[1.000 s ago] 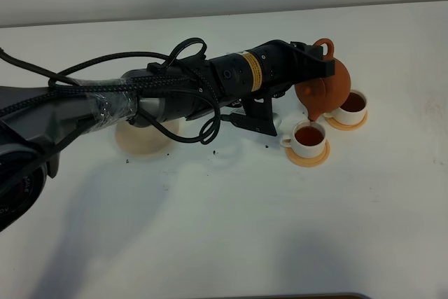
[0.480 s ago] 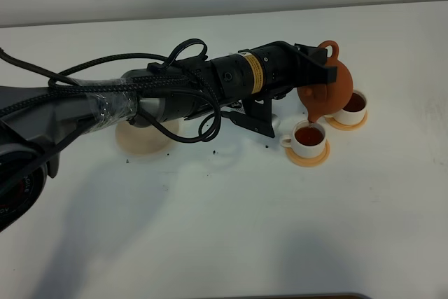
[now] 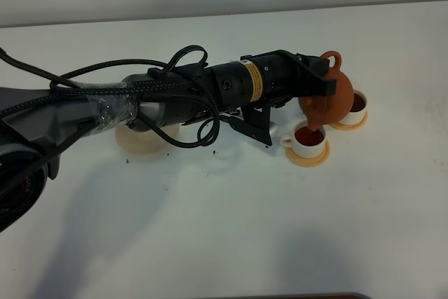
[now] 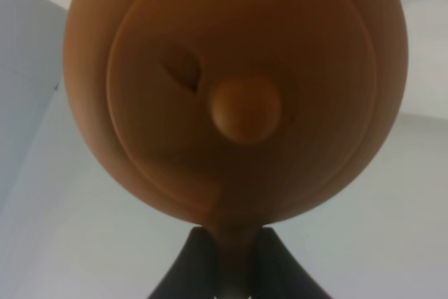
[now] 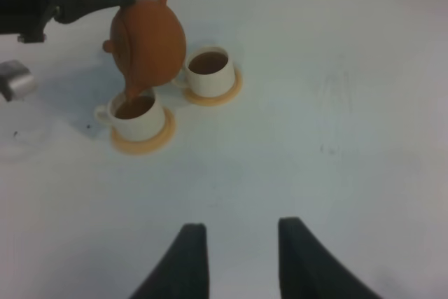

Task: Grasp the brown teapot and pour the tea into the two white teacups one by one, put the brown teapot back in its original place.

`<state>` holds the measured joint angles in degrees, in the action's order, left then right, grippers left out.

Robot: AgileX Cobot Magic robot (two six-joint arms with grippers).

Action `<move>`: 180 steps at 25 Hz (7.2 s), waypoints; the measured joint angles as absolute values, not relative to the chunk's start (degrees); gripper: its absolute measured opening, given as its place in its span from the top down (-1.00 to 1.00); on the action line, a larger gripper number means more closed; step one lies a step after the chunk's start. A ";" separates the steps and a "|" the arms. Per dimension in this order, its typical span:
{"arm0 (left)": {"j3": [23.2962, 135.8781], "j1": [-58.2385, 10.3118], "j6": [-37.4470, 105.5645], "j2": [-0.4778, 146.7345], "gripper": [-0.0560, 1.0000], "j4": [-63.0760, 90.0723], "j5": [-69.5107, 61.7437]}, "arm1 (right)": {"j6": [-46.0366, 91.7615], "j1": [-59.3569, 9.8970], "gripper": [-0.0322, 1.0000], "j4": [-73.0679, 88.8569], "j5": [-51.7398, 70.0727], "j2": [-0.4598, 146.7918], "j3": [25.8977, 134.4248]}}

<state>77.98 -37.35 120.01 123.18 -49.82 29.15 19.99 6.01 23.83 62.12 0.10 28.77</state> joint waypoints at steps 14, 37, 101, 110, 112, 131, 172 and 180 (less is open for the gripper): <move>77.98 -37.35 118.31 123.18 0.68 -38.48 29.58 | 19.99 6.01 0.47 23.83 62.12 0.10 28.77; 77.98 -37.35 60.49 111.15 0.68 -22.19 -16.07 | 19.99 6.01 0.47 23.83 62.12 0.10 28.77; 77.98 -13.92 9.59 114.37 0.68 2.47 -48.13 | 19.99 6.01 0.47 23.83 62.12 0.10 28.77; 77.98 -13.92 11.49 115.30 0.68 4.34 -47.82 | 19.99 6.01 0.47 23.83 62.12 0.10 28.77; 77.98 -13.92 11.93 115.35 0.68 4.52 -47.95 | 19.99 6.01 0.47 23.83 62.12 0.10 28.77; 77.98 -13.92 12.37 115.35 0.43 4.56 -50.36 | 19.99 6.01 0.47 23.83 62.12 0.10 28.77; 34.20 -13.92 10.25 55.40 0.09 3.44 -60.67 | 19.99 6.01 0.47 23.83 62.12 0.10 28.77; 30.94 -13.92 9.59 37.25 0.09 4.32 -60.33 | 19.99 6.01 0.47 23.83 62.12 0.10 28.77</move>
<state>30.94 -13.92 9.59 37.25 4.32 -60.33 19.99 6.01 23.83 62.12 0.10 28.77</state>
